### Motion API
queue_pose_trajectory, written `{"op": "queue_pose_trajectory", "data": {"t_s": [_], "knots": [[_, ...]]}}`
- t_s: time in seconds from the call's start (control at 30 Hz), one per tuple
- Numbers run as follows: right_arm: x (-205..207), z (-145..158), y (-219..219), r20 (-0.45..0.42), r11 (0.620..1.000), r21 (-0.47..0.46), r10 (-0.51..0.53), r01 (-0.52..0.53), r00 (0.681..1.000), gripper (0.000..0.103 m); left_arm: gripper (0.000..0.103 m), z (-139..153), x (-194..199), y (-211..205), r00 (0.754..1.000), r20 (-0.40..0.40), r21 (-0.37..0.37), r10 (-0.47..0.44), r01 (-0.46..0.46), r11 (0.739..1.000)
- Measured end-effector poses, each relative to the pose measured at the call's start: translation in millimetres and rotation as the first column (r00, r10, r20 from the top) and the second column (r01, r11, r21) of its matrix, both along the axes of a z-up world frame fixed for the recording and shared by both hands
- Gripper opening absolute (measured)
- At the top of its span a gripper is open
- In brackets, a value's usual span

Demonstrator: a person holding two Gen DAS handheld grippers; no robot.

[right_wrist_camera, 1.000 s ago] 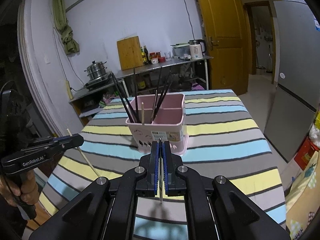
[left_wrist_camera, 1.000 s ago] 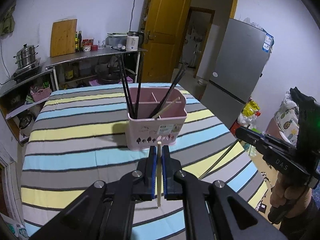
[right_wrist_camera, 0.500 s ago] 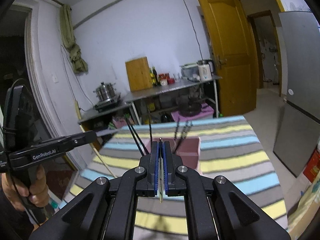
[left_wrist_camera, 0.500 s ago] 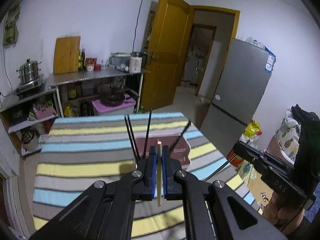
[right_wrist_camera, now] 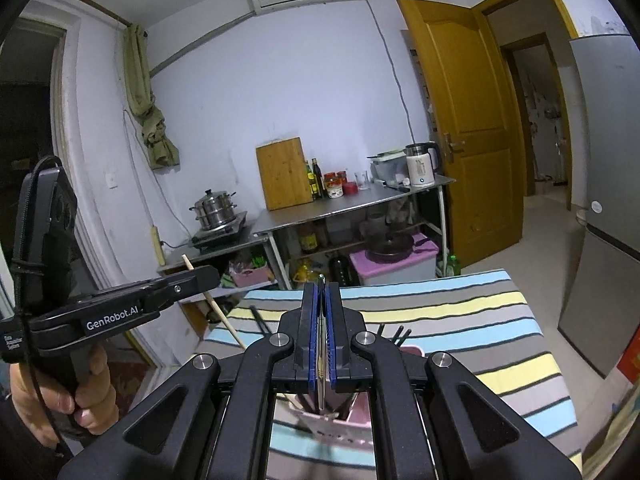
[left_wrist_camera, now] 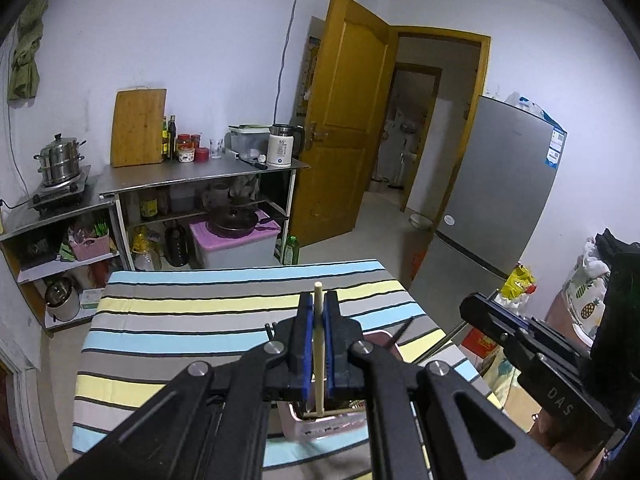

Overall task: Organize utensils
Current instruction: 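Lower the wooden chopstick into the pink basket with the left tool while the right tool lowers its chopstick, then open both tools to release the chopsticks in the basket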

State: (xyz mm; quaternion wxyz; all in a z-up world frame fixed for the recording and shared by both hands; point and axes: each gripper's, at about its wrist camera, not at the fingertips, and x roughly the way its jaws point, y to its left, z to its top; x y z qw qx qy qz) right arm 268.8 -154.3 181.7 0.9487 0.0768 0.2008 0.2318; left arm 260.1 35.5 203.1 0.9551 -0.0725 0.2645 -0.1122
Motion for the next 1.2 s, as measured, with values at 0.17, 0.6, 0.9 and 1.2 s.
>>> {"op": "queue_pose_trajectory", "data": {"t_s": [0.17,0.6,0.9,1.2], "knots": [[17.6,-19.3,7.3,-0.031,1.000,-0.009,-0.005,0.005,0.999,0.004,0.006,-22.2,14.6,-0.6,1.000,-0.021,-0.021,0.000,0.000,1.000],[32.9,-70.5,22.6,-0.127,0.997,-0.068,0.014,-0.023,0.992,0.004,0.006,-68.5,25.5,-10.3,0.997,-0.077,0.001,-0.030,0.030,1.000],[33.0,-87.2,22.7,-0.188,0.995,-0.090,0.024,-0.041,0.982,0.005,0.009,-86.5,27.6,-13.2,0.991,-0.131,0.020,-0.029,0.032,0.999],[16.6,-68.4,8.3,-0.151,0.996,-0.078,0.019,-0.031,0.988,0.013,0.035,-73.2,9.6,-12.0,0.996,-0.086,0.020,-0.026,0.028,0.999]]}}
